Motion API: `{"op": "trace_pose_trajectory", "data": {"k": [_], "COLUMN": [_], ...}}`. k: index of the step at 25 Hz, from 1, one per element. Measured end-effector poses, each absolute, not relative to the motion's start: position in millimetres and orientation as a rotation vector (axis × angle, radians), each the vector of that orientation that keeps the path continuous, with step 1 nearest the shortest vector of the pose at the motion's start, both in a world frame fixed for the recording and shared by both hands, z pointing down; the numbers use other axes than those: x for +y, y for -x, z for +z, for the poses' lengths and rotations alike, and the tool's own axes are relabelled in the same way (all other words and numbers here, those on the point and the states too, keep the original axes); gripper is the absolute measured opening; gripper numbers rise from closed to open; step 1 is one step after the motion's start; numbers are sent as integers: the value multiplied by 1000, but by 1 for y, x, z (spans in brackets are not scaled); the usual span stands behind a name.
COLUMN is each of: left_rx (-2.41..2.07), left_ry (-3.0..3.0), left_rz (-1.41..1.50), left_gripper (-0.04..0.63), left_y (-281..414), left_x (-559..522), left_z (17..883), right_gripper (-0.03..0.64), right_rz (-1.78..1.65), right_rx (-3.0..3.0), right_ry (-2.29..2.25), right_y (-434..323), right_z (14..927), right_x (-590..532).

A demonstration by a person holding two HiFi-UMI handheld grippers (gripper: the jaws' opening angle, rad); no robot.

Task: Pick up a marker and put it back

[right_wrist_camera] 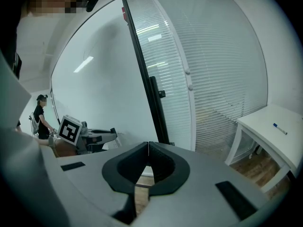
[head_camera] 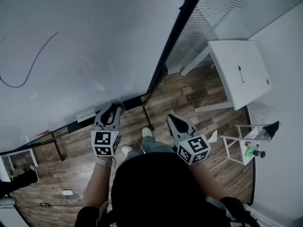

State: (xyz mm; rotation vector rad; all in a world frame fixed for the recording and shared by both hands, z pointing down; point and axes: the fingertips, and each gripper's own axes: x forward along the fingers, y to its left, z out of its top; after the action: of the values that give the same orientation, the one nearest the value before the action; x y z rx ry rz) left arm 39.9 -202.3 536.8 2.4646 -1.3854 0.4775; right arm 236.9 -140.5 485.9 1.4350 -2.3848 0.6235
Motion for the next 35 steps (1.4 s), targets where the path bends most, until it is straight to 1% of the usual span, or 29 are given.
{"op": "trace_pose_trajectory", "data": {"k": [10,15,20,27,35], "left_rx": [-1393,-1421,-1474,-1590,-1655], "left_ry": [-2449,-2435,-2415,-2359,-2307], "left_rz": [493,509,497,476,439], "left_gripper": [81,138,175,175,173], "left_y": [-39,-35,-24,5,28], "left_x": [-204,-207,-209,-202,-177], "left_z": [550,549,540,525,510], "right_gripper": [29,29,29,29,29], "right_rz": [649,647,631,603,561], "right_rx": [-2350,-2361,-2389,-2456,-2558], "right_ry": [-1458,-1448,-1423,-1345,-1185], "right_y": [-239,-236,-228,-206,-161], "right_z": [492,491,487,478,470], "right_x": [-132,-135,-140,-147,-154]}}
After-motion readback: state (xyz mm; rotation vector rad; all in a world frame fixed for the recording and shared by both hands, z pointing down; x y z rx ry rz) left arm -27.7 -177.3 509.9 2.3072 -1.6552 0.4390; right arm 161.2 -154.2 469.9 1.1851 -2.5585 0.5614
